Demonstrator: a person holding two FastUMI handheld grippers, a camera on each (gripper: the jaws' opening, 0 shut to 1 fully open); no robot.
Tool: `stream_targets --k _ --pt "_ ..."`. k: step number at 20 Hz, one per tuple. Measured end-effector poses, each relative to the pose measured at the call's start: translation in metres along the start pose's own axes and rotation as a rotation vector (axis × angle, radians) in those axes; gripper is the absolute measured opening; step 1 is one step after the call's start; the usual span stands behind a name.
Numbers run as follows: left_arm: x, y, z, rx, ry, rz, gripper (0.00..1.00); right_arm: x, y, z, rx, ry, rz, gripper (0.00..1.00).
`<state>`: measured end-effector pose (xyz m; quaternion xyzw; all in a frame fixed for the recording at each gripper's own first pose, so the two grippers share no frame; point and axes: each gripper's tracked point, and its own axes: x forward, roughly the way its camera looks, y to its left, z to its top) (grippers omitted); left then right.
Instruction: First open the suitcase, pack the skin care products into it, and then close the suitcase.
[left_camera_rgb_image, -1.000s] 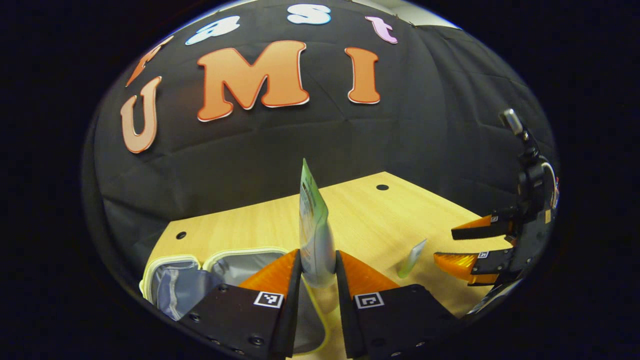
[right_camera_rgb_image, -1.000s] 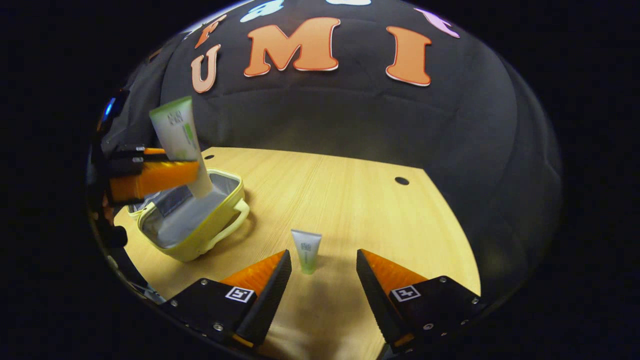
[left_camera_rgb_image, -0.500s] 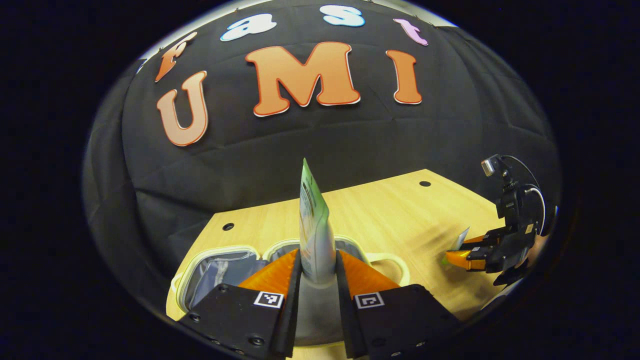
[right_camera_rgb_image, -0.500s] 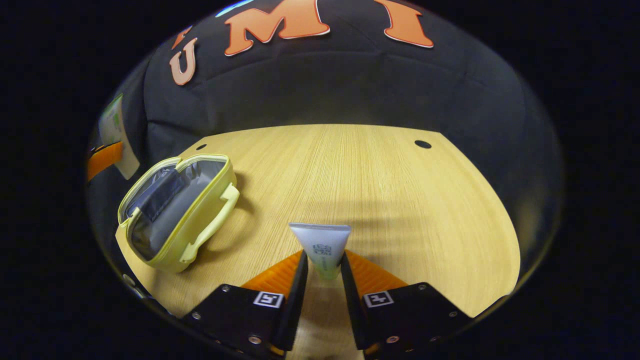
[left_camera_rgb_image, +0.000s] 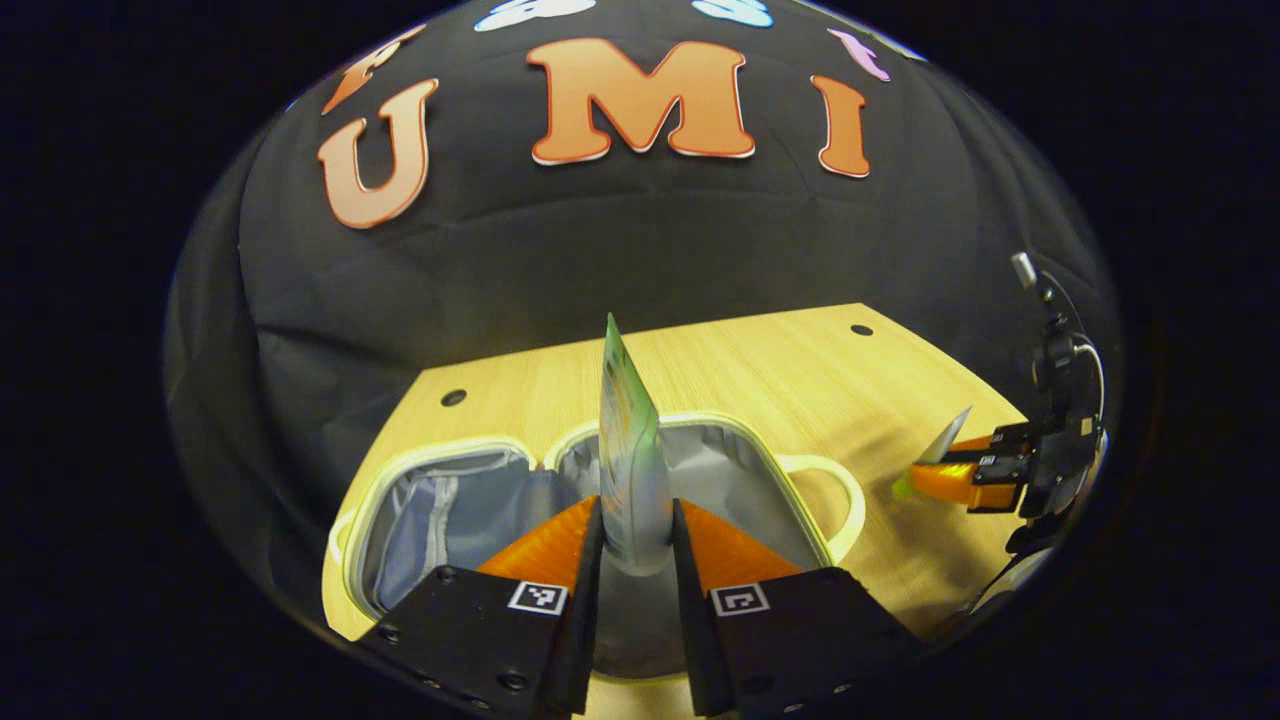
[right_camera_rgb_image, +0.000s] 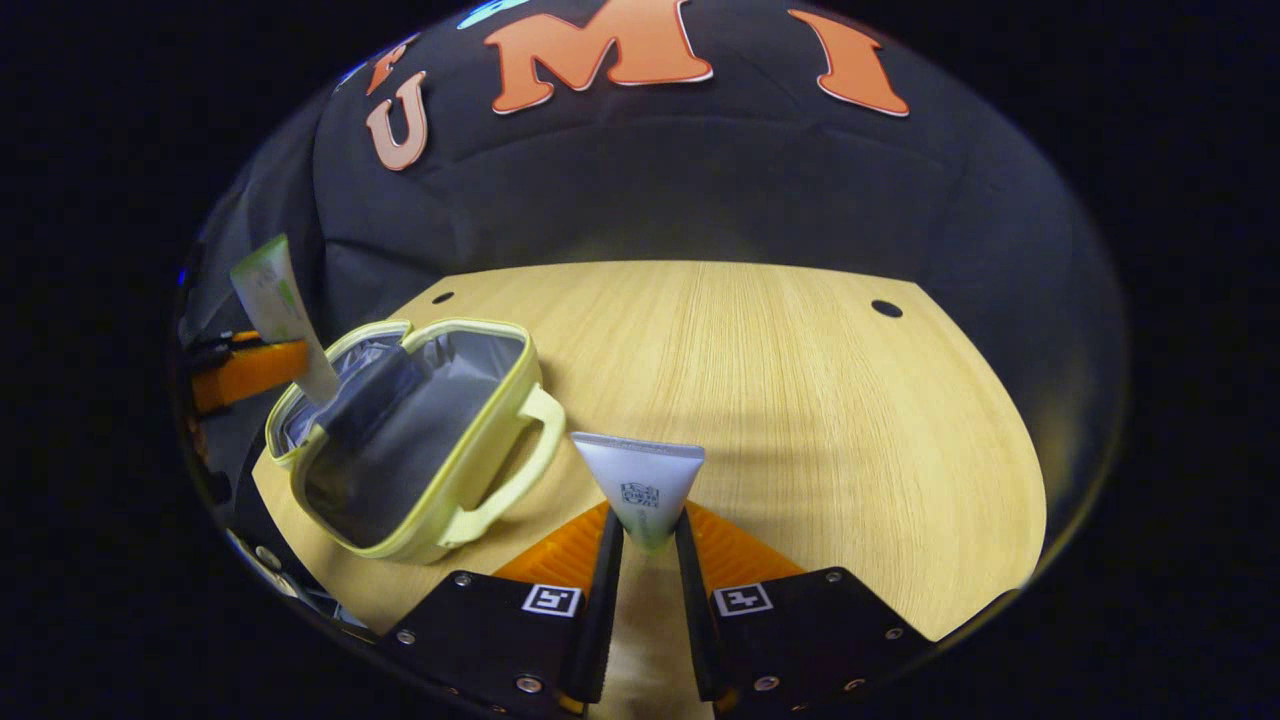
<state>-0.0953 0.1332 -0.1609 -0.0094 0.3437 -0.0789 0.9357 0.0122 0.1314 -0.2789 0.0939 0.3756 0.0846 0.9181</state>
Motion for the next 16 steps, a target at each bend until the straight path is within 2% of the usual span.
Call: stream_targets --k 1,2,5,6,7,9,10,11,16 --pt "0.005 0.003 -0.006 -0.005 0.020 -0.007 0.38 -0.005 0.004 0.009 0.004 -0.016 -0.001 0.29" --pt "0.010 0.006 -0.012 -0.012 0.040 -0.019 0.37 -0.008 0.008 0.017 0.008 -0.029 0.004 0.34" --pt "0.020 0.013 -0.030 -0.035 0.098 -0.049 0.37 -0.017 0.020 0.034 0.024 -0.057 0.007 0.34" --pt "0.025 0.015 -0.037 -0.037 0.131 -0.057 0.38 -0.020 0.026 0.038 0.026 -0.056 0.017 0.29" --pt "0.027 0.017 -0.043 -0.038 0.154 -0.069 0.37 -0.022 0.032 0.040 0.026 -0.057 0.026 0.34" --pt "0.030 0.017 -0.056 -0.033 0.220 -0.095 0.37 -0.025 0.048 0.043 0.025 -0.048 0.056 0.34" --pt "0.031 0.018 -0.062 -0.027 0.254 -0.103 0.36 -0.025 0.054 0.045 0.018 -0.047 0.068 0.29" --pt "0.033 0.019 -0.066 -0.025 0.277 -0.114 0.38 -0.025 0.064 0.045 0.009 -0.046 0.080 0.34" --pt "0.044 0.018 -0.103 -0.052 0.466 -0.154 0.38 -0.016 0.112 0.039 -0.052 0.006 0.158 0.34"
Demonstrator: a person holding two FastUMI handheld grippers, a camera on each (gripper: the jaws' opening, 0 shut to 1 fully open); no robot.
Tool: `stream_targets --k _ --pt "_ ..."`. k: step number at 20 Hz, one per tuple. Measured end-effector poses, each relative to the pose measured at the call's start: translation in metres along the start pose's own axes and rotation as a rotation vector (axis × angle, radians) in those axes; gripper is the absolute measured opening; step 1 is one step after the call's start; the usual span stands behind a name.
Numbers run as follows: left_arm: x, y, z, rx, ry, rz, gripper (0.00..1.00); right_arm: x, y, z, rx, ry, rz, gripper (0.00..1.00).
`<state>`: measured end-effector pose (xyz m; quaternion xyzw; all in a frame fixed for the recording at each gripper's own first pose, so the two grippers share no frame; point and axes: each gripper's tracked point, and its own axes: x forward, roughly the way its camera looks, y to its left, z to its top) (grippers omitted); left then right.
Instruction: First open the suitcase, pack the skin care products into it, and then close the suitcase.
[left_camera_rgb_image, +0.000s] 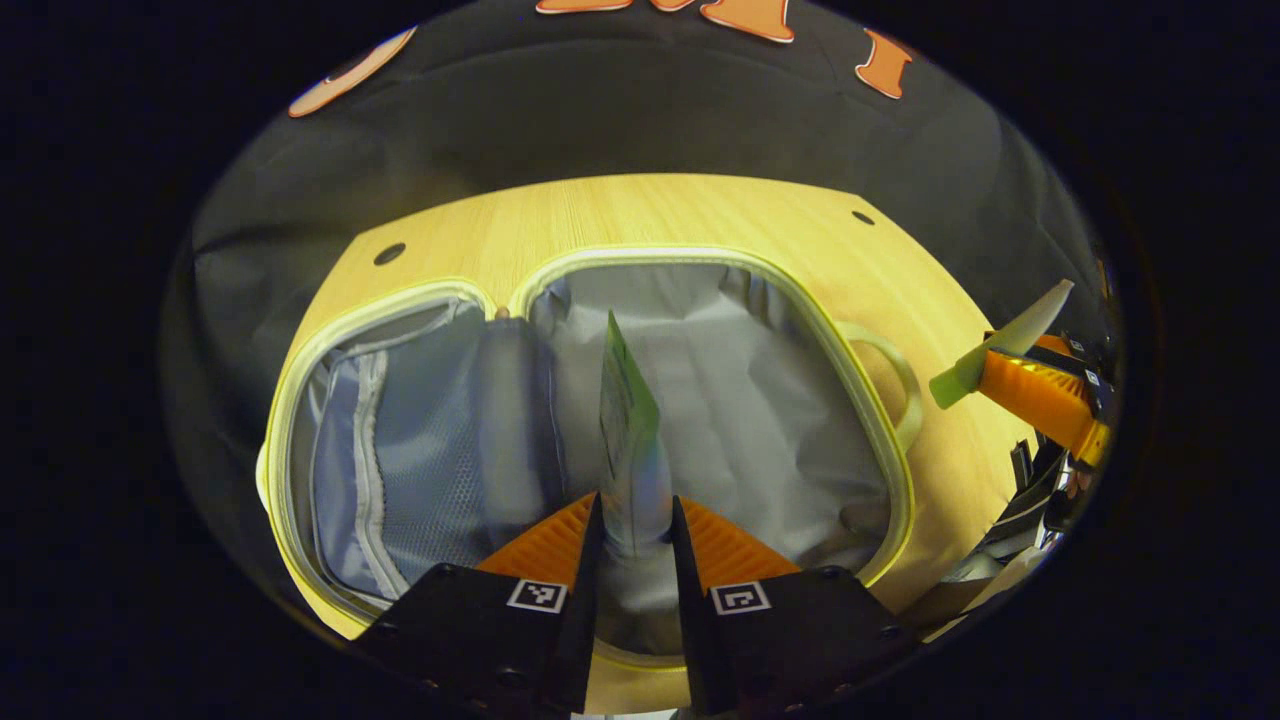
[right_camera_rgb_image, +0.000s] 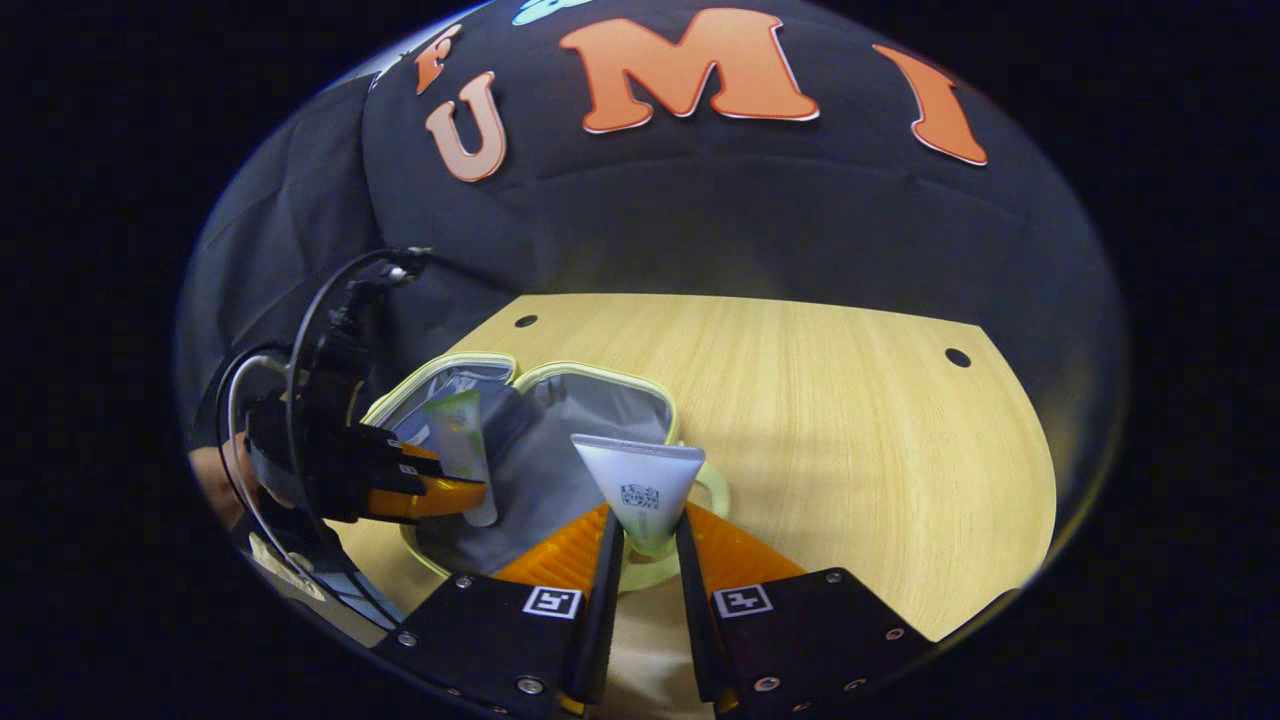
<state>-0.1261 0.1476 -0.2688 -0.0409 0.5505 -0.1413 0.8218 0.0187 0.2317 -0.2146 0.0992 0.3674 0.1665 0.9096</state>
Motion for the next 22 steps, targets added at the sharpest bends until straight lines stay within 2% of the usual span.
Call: stream_targets --k 3,4,5,7,9,10,12,13,14,15,16,19,22 --pt "0.013 0.003 0.006 -0.007 0.033 0.006 0.38 0.014 0.019 -0.003 0.002 0.040 0.032 0.34" --pt "0.016 0.003 0.010 -0.001 0.041 0.014 0.39 0.018 0.022 -0.004 0.005 0.052 0.039 0.29" --pt "0.024 0.002 0.009 -0.002 0.068 0.014 0.38 0.022 0.025 -0.006 0.009 0.061 0.047 0.34" --pt "0.038 -0.002 0.004 -0.030 0.115 0.013 0.37 0.031 0.027 -0.012 0.023 0.095 0.055 0.34" --pt "0.040 -0.001 0.018 -0.020 0.082 0.042 0.38 0.041 0.029 -0.019 0.036 0.133 0.058 0.34" --pt "0.040 -0.001 0.021 -0.032 0.076 0.050 0.42 0.045 0.029 -0.020 0.039 0.144 0.057 0.34" --pt "0.029 -0.006 0.027 -0.071 0.007 0.017 0.48 0.052 0.029 -0.023 0.054 0.173 0.068 0.34" --pt "0.022 -0.010 0.025 -0.071 -0.003 0.007 0.58 0.054 0.030 -0.025 0.061 0.187 0.075 0.29" --pt "0.005 -0.008 0.025 -0.055 -0.037 0.018 0.70 0.060 0.030 -0.029 0.071 0.207 0.083 0.29" --pt "-0.005 -0.003 0.028 -0.045 -0.079 0.036 0.74 0.063 0.034 -0.032 0.084 0.221 0.092 0.34" --pt "-0.018 0.001 0.033 -0.041 -0.119 0.056 0.80 0.068 0.038 -0.031 0.094 0.225 0.099 0.35" --pt "-0.056 0.027 0.042 -0.041 -0.196 0.141 0.84 0.084 0.052 -0.038 0.101 0.282 0.117 0.34" --pt "-0.094 0.061 0.037 -0.101 -0.258 0.214 0.85 0.092 0.059 -0.048 0.099 0.333 0.111 0.34"
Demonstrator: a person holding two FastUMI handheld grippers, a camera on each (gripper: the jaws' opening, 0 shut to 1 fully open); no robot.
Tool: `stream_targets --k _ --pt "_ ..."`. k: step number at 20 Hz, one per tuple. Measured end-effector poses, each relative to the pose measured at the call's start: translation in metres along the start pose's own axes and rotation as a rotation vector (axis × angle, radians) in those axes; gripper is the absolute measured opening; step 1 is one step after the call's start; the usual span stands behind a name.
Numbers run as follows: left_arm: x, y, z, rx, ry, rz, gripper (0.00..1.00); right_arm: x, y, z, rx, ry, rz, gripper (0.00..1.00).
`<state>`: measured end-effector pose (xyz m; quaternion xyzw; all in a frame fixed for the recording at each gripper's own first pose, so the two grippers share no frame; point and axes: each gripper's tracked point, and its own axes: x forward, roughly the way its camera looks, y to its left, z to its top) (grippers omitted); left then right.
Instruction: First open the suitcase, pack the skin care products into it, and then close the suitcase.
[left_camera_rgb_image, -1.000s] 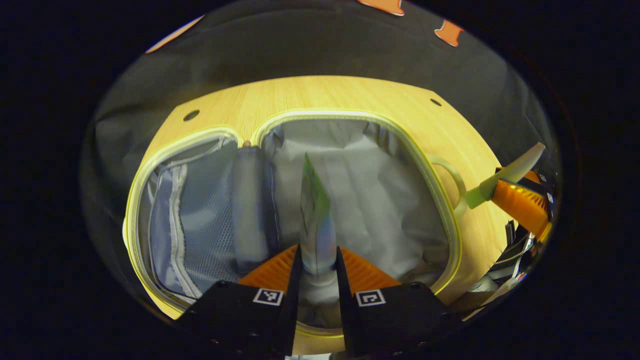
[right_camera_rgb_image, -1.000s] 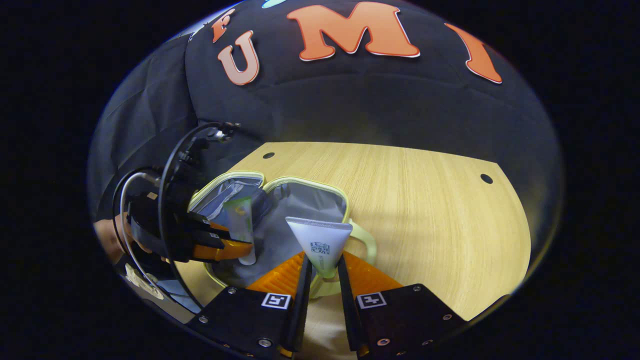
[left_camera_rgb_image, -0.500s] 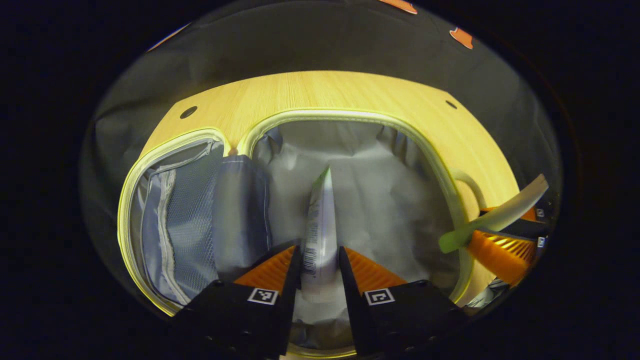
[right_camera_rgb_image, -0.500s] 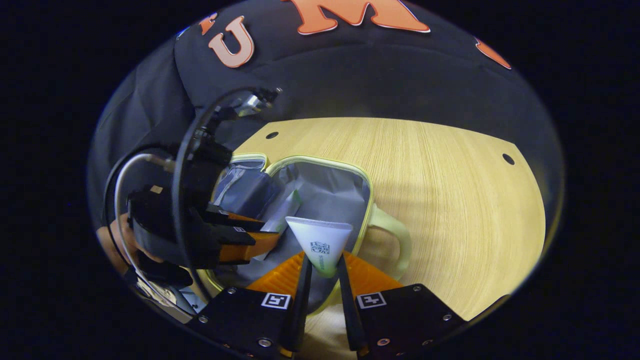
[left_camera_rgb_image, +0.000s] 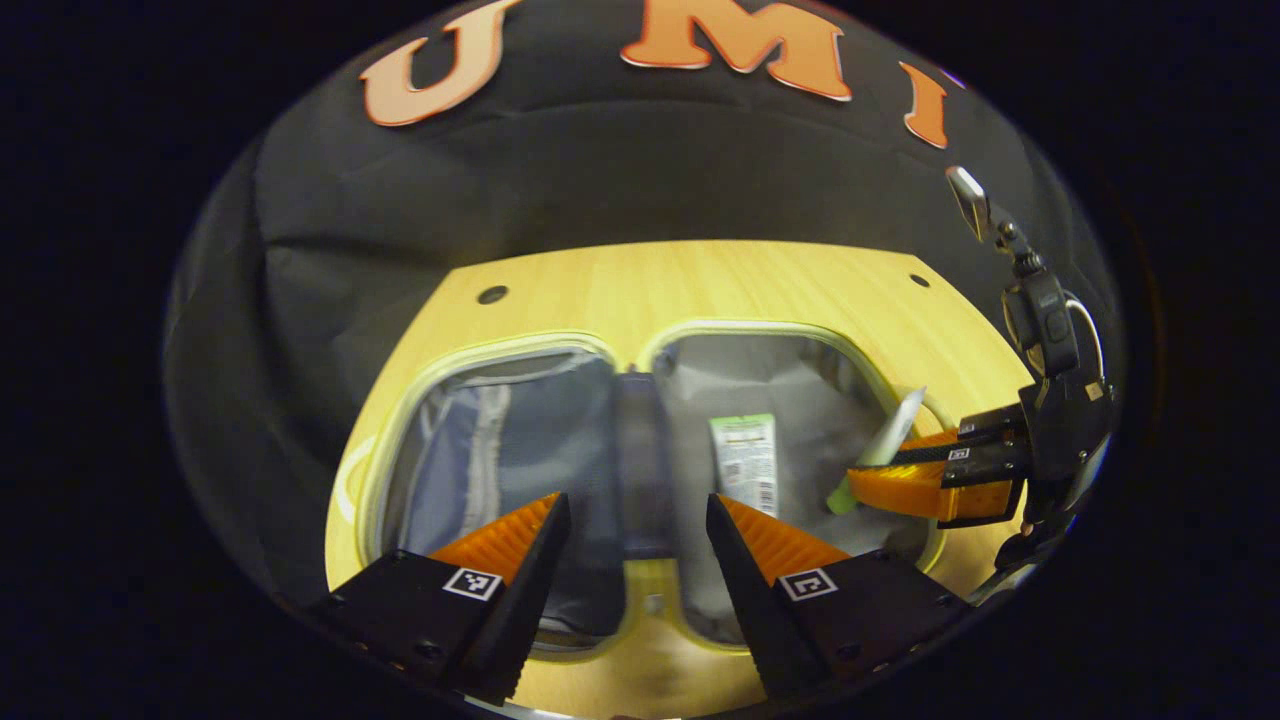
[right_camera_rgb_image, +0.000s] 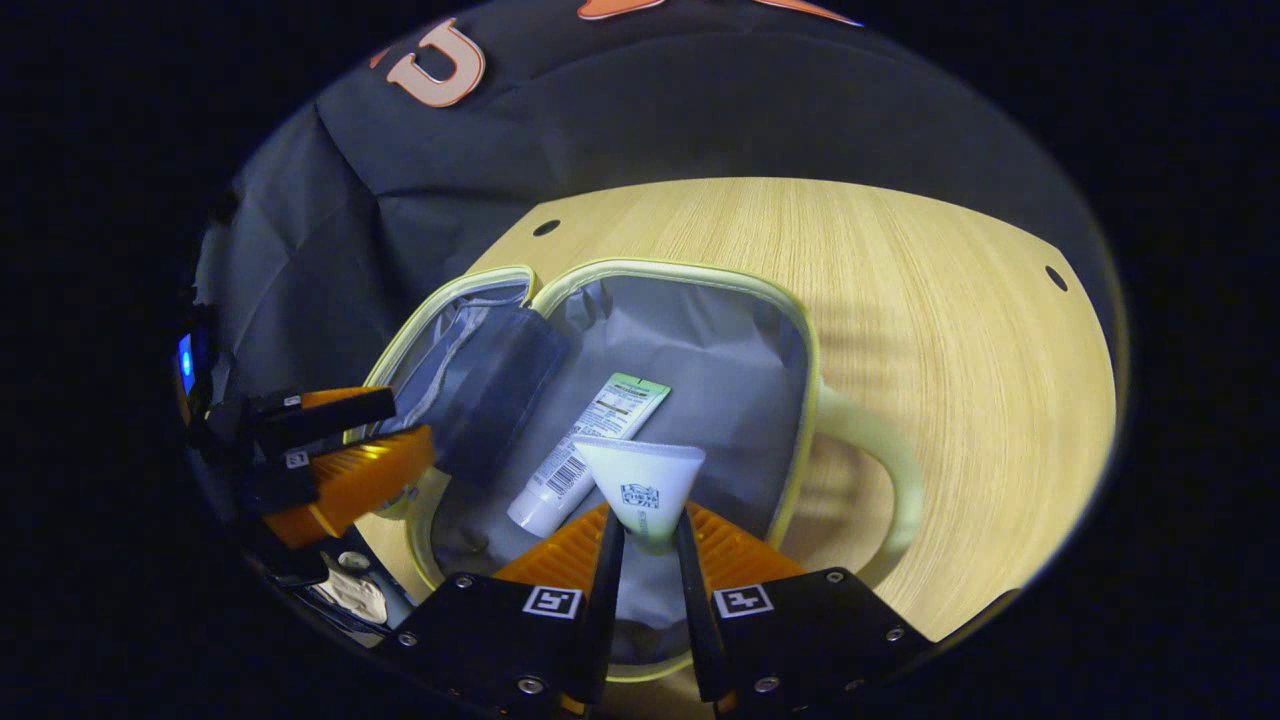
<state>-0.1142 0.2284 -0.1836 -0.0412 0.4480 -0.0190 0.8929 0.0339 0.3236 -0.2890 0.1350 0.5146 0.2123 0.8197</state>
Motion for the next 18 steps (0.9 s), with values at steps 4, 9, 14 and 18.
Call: stream_targets --k 4,9,14,18 --pt "-0.030 0.046 0.003 -0.191 -0.062 0.022 0.96 0.016 0.002 0.002 0.033 0.034 -0.029 0.34" --pt "-0.059 0.142 -0.016 -0.313 -0.100 0.169 0.99 0.029 -0.004 0.003 0.061 0.035 -0.076 0.37" --pt "-0.053 0.210 -0.056 -0.471 -0.073 0.233 0.98 0.017 0.000 0.010 0.055 -0.001 -0.083 0.48" --pt "-0.044 0.225 -0.071 -0.575 -0.045 0.176 0.99 -0.008 -0.003 0.025 0.031 -0.091 -0.130 0.64"
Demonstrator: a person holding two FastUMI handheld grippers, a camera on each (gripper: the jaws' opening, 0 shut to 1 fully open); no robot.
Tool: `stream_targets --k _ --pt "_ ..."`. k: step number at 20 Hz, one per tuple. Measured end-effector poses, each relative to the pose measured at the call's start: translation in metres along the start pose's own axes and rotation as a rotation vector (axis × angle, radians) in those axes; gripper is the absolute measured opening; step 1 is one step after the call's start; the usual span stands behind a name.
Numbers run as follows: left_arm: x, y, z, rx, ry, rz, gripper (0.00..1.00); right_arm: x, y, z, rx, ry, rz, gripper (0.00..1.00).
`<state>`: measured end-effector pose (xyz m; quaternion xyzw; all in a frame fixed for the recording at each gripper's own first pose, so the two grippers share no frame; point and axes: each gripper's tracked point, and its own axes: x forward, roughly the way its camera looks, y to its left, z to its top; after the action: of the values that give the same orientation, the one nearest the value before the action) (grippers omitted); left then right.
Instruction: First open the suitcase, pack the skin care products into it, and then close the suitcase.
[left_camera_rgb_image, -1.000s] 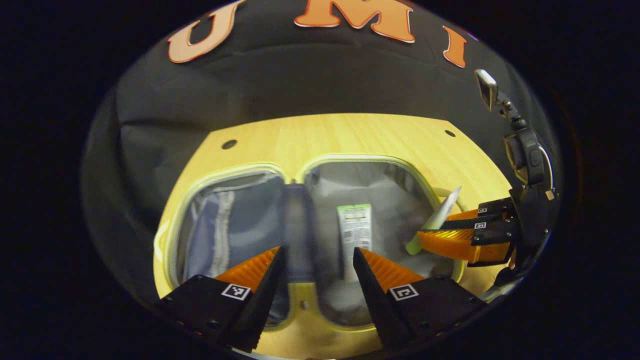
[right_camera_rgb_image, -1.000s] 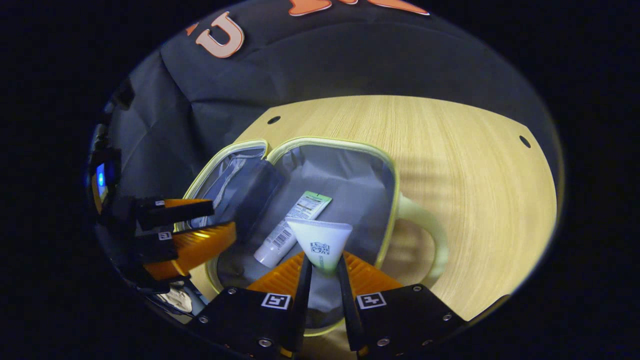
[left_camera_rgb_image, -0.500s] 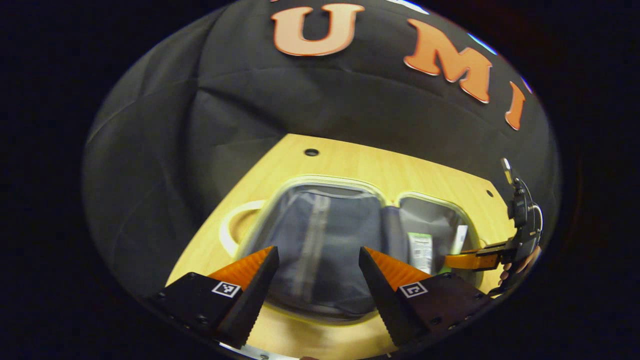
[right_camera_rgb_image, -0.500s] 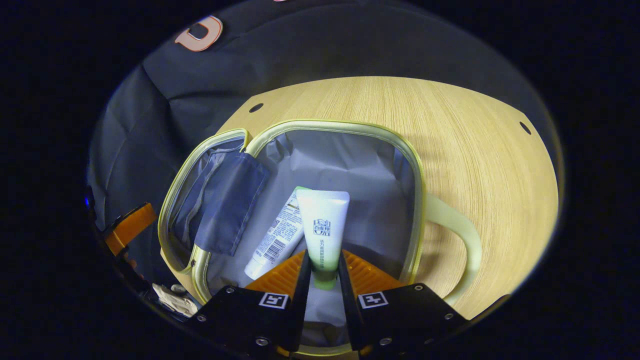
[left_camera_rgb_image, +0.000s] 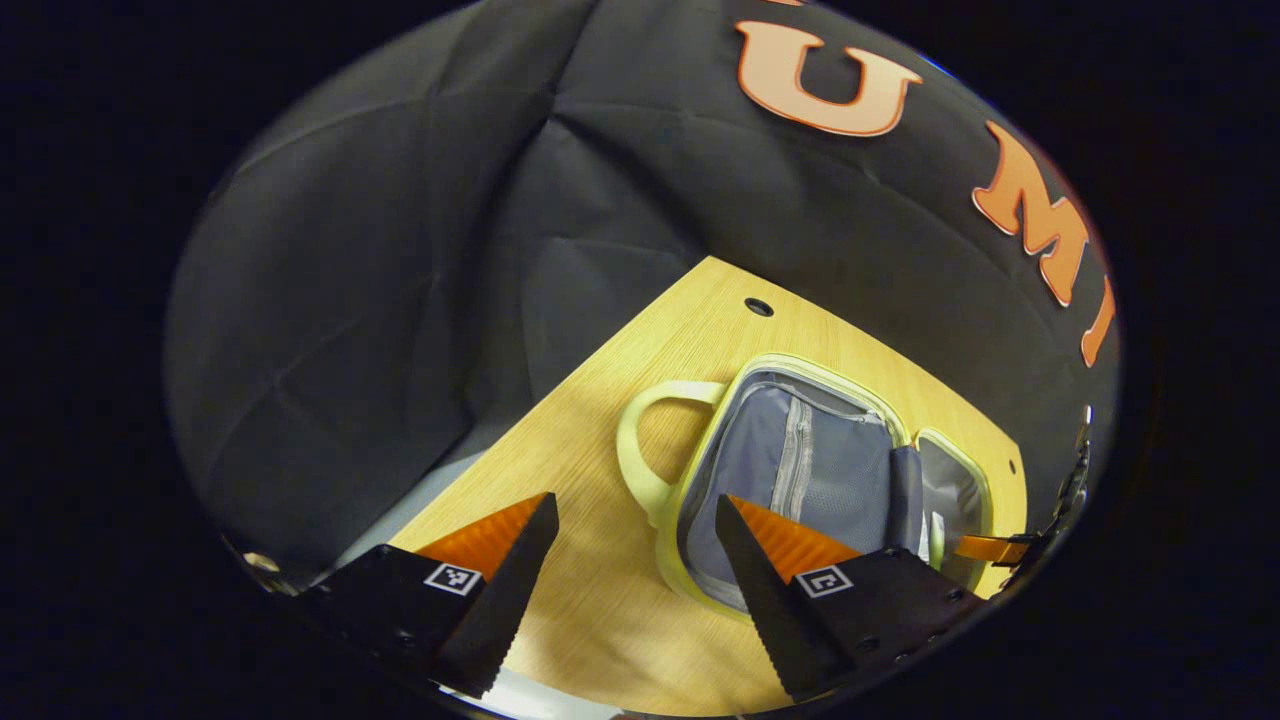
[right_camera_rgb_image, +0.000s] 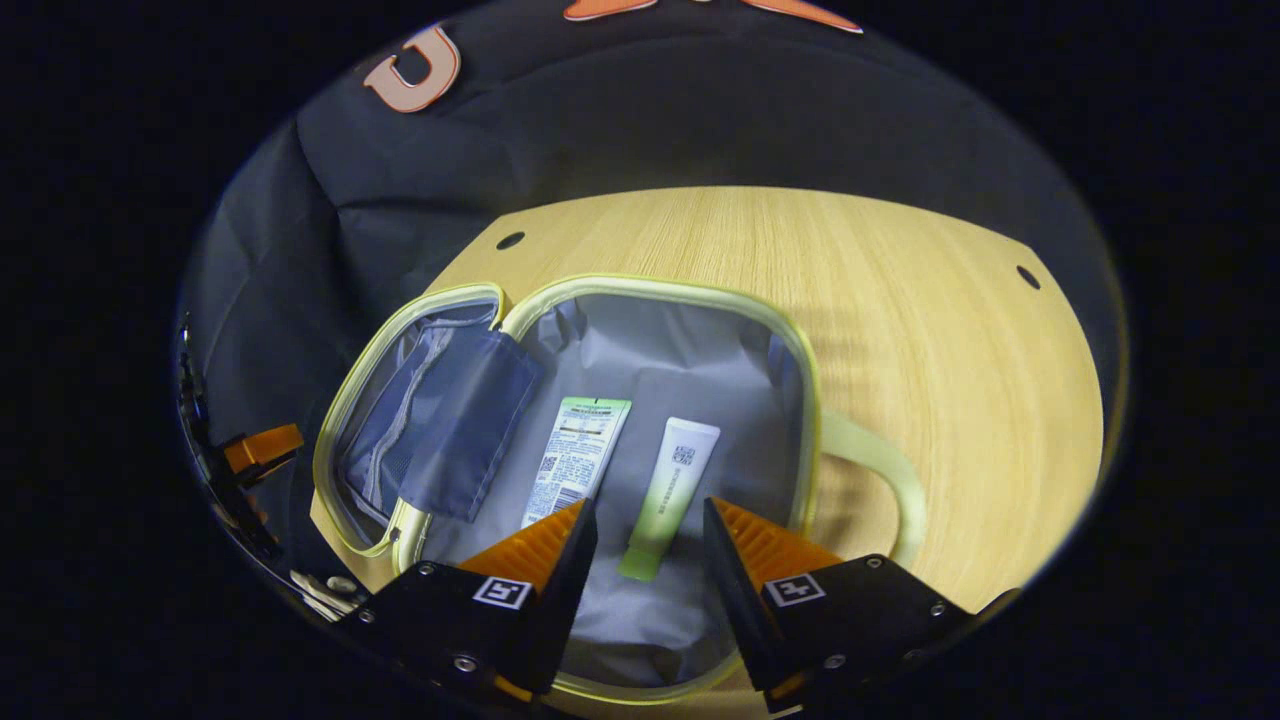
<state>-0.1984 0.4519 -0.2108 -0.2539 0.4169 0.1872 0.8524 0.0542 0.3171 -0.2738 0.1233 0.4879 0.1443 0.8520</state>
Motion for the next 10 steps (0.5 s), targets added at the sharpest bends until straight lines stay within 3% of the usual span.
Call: stream_targets --k 1,2,6,10 --pt "0.004 0.001 -0.002 -0.020 0.017 -0.016 0.98 -0.008 -0.003 0.005 -0.005 -0.023 -0.011 0.67" --pt "0.006 0.001 -0.005 -0.034 0.035 -0.029 0.98 -0.017 -0.006 0.010 -0.006 -0.043 -0.017 0.76" --pt "0.031 0.007 0.001 -0.059 0.042 -0.014 0.98 -0.056 -0.021 0.030 0.008 -0.145 -0.039 0.79" --pt "0.057 0.006 0.012 -0.218 0.077 -0.080 0.97 -0.098 -0.041 0.043 0.015 -0.222 -0.072 0.81"
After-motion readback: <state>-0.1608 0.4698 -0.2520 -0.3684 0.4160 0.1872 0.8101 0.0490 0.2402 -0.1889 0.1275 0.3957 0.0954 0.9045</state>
